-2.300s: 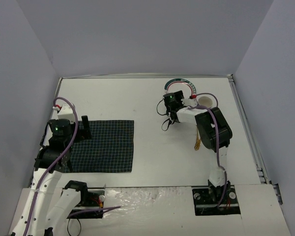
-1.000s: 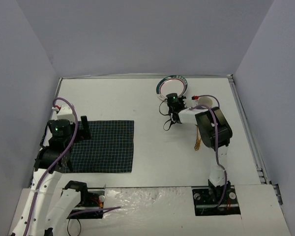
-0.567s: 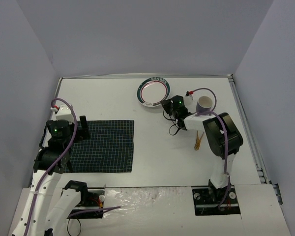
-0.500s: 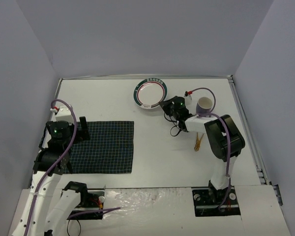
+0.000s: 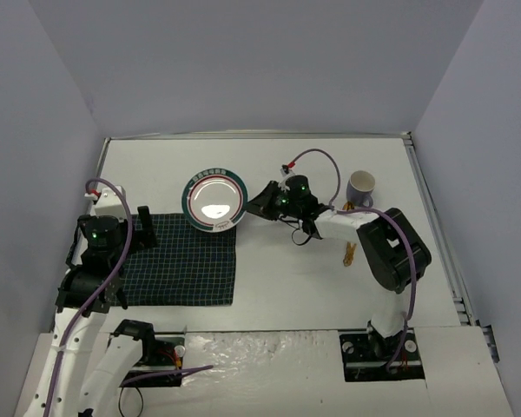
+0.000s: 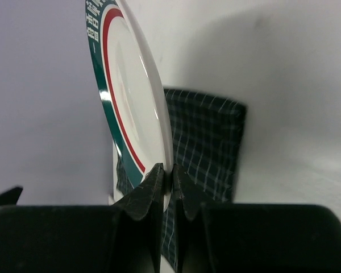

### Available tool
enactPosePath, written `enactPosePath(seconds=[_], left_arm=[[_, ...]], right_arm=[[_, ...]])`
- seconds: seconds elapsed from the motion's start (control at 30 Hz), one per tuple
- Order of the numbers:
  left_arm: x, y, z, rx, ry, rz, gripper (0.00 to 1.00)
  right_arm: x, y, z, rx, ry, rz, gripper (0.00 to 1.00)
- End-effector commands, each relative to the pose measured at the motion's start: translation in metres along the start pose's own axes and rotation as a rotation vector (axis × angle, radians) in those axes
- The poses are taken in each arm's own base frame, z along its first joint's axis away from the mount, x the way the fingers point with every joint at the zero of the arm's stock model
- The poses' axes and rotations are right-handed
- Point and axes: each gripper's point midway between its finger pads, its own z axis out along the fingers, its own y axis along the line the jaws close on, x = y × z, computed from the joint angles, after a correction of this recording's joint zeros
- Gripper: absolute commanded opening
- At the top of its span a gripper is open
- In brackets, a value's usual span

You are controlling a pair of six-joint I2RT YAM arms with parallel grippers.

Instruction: Set the dinner table for one person

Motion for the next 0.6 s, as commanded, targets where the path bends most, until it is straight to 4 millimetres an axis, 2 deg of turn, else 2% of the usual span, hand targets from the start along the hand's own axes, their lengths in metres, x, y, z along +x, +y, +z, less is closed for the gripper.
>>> enactPosePath(seconds=[0.0, 0.23, 0.47, 0.57], left_arm=[[-0.014, 0.006, -0.001, -0.033, -0.051, -0.014, 0.97], [-0.013, 0.006, 0.001, -0.038, -0.047, -0.012, 0.97], [-0.013, 0.007, 0.0, -0.04, -0.046, -0.013, 0.97], [-0.013, 0.007, 0.0, -0.042, -0.048, -0.013, 0.97]], right_arm=[[0.045, 0.082, 0.001, -0.263, 0.171, -0.09, 0.0], [0.1, 0.097, 0.02, -0.276, 0.294, -0.102, 0.0], [0.134, 0.095, 0.039, -0.249, 0.353, -0.087, 0.0], [0.142, 0.095, 0.046, -0.24, 0.364, -0.076, 0.0]])
